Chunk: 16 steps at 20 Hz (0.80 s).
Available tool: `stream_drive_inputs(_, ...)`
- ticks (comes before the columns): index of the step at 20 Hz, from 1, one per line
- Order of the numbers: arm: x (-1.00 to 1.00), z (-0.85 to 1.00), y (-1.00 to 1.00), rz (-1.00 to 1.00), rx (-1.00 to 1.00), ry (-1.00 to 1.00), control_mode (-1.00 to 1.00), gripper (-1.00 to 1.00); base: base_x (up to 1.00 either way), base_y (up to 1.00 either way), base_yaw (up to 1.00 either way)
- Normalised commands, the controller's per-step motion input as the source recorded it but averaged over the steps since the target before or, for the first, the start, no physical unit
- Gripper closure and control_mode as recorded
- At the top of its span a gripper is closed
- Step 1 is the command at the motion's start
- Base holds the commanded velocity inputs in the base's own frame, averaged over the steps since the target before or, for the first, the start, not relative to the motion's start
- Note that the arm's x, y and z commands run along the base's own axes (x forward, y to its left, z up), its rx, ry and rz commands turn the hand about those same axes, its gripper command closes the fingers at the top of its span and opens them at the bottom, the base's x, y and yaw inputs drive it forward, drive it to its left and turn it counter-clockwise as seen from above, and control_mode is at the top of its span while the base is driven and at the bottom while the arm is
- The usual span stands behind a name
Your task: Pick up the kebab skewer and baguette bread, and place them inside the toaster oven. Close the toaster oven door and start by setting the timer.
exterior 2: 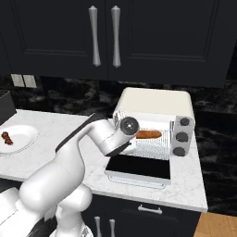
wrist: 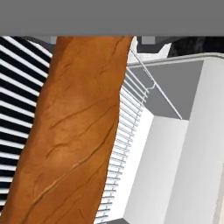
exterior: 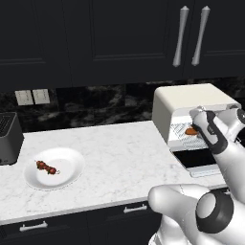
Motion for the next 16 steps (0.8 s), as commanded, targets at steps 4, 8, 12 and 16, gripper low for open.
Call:
stream_drive_inputs(4, 0.22, -0.11, -0.04, 0.00, 0.00, 0.00, -1.00, 1.00, 0.00, 0.00, 0.00)
stream_drive_inputs(8, 0.13, -0.17, 0.00, 0.00, 0.00, 0.00, -1.00, 1.00, 0.00, 0.00, 0.00)
stream_drive_inputs(12, 0.11, -0.10, 0.00, 0.00, 0.00, 0.00, -1.00, 1.00, 0.00, 0.00, 0.00)
stream_drive_inputs(16, 0.04, -0.04, 0.00, 0.00, 0.01, 0.00, -1.00, -1.00, 0.00, 0.00, 0.00)
